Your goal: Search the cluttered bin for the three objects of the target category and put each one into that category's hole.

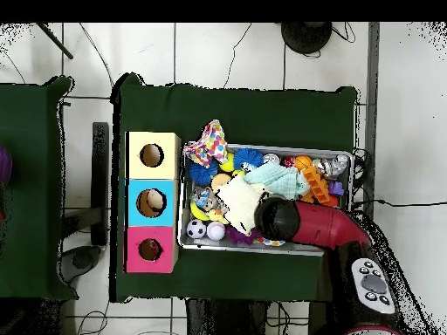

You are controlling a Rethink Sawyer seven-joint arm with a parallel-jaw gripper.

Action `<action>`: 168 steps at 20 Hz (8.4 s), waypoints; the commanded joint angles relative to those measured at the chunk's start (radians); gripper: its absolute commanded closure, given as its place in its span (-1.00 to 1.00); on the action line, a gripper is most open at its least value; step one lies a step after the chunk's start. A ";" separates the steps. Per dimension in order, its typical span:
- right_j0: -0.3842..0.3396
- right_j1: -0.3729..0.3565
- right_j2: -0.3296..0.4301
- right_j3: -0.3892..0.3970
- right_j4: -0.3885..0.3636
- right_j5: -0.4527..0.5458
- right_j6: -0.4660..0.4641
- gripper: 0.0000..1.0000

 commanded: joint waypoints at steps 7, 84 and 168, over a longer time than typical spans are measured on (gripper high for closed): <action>-0.114 0.117 0.068 -0.125 -0.157 -0.016 -0.108 1.00; 0.285 0.071 -0.022 0.123 0.277 -0.041 0.208 -1.00; 0.003 -0.169 0.103 0.184 0.142 0.073 0.122 -1.00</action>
